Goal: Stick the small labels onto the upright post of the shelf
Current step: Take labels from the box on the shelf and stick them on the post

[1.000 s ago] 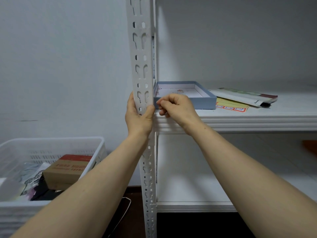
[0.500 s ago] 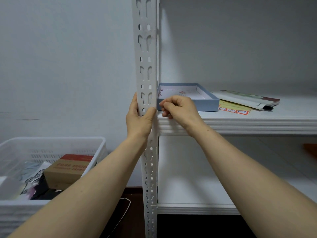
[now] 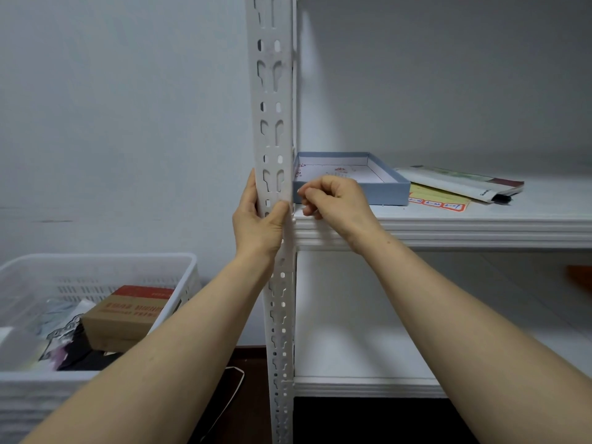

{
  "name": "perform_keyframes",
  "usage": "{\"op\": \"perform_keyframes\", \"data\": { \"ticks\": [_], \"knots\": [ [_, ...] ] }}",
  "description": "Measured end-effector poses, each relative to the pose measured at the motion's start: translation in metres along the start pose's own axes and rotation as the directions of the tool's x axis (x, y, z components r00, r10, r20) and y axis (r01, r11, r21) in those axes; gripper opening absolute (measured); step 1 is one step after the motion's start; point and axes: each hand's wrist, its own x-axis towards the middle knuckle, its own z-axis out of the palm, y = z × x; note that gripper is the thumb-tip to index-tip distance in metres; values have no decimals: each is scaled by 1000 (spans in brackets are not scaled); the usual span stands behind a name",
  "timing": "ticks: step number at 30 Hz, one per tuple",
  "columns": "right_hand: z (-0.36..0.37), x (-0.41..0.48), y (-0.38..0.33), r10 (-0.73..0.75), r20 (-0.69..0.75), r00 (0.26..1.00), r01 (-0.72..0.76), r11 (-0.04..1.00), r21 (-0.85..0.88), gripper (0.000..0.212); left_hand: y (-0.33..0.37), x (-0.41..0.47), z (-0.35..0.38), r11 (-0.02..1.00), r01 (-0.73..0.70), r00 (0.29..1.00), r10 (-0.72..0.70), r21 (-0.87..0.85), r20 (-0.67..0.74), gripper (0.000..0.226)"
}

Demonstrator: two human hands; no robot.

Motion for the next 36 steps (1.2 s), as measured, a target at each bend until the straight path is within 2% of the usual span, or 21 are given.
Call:
{"op": "perform_keyframes", "data": {
  "ticks": [10, 30, 36],
  "knots": [
    [2, -1, 0, 5, -15, 1000, -5, 1000, -16, 28, 1, 0, -5, 1000, 23, 999, -23, -1, 37, 63],
    [3, 0, 2, 0, -25, 1000, -1, 999, -33, 27, 0, -1, -4, 997, 40, 999, -39, -63, 14, 69],
    [2, -1, 0, 1, -15, 1000, -2, 999, -51, 21, 0, 2, -13, 996, 58, 991, -49, -70, 124, 69]
  ]
}}
